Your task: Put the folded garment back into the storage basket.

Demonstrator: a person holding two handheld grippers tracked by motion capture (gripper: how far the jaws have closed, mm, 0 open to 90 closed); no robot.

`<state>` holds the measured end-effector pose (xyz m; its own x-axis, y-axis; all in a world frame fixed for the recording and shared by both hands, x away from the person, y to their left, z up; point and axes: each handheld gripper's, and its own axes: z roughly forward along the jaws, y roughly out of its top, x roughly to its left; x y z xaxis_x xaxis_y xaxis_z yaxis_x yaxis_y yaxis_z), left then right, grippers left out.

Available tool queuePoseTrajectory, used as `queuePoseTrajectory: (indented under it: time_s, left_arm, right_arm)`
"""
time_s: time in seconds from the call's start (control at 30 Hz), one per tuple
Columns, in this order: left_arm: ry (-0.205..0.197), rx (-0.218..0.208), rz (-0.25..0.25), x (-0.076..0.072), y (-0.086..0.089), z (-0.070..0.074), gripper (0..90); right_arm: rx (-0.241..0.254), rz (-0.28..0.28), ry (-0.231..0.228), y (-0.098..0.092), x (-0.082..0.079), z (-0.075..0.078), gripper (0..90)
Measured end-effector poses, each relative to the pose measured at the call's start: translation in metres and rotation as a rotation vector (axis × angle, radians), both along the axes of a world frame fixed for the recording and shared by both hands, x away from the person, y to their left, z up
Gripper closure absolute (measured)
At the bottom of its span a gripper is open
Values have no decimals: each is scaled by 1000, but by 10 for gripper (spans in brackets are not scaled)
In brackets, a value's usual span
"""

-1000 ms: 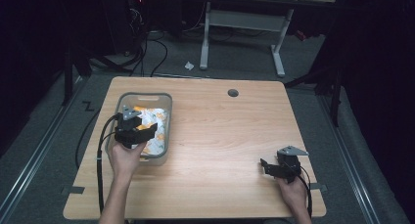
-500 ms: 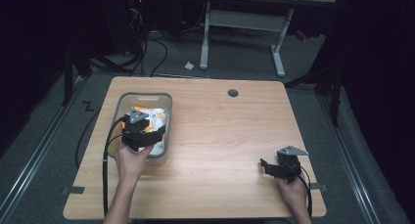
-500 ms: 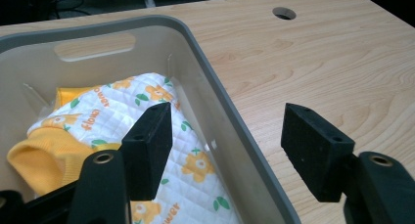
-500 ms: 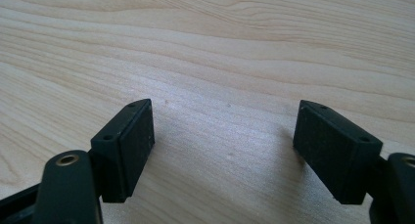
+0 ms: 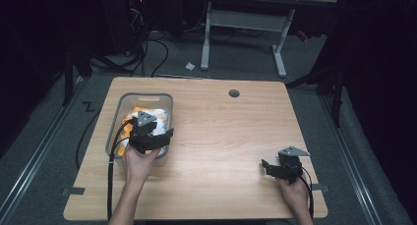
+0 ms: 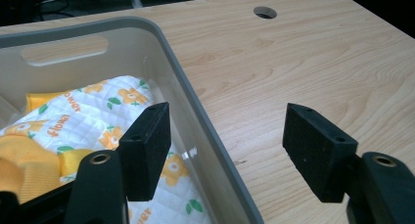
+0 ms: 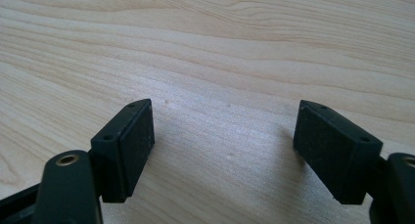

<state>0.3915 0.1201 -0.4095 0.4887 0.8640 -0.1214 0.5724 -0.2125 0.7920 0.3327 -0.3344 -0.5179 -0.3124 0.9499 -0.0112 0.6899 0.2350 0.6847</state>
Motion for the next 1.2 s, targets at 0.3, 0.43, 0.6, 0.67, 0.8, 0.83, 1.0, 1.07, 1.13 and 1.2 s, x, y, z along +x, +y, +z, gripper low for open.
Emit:
queuePoseTrajectory:
  time_s: [0.3, 0.43, 0.6, 0.67, 0.8, 0.83, 1.0, 1.07, 1.13, 1.2]
  left_arm:
    - [5, -28, -19, -3, -5, 0, 350]
    - [1, -46, -22, -6, -7, 1, 348]
    - [2, -40, -34, -7, -13, -1, 343]
    - [1, -38, -39, -8, -16, -2, 343]
    - [1, -42, -45, -11, -20, -4, 342]
    - [2, -41, -46, -12, -20, -4, 342]
    - [4, -43, -60, -15, -25, -7, 341]
    - [6, -44, -65, -17, -27, -8, 341]
    - [5, -46, -71, -18, -29, -9, 341]
    - [6, -51, -72, -19, -31, -10, 340]
  right_arm:
    - [0, 0, 0, 0, 0, 0, 232]
    - [0, 0, 0, 0, 0, 0, 233]
    - [0, 0, 0, 0, 0, 0, 232]
    - [0, 0, 0, 0, 0, 0, 233]
    - [0, 0, 0, 0, 0, 0, 232]
    - [0, 0, 0, 0, 0, 0, 233]
    - [0, 0, 0, 0, 0, 0, 233]
    - [0, 0, 0, 0, 0, 0, 233]
    - [0, 0, 0, 0, 0, 0, 233]
    - [0, 0, 0, 0, 0, 0, 232]
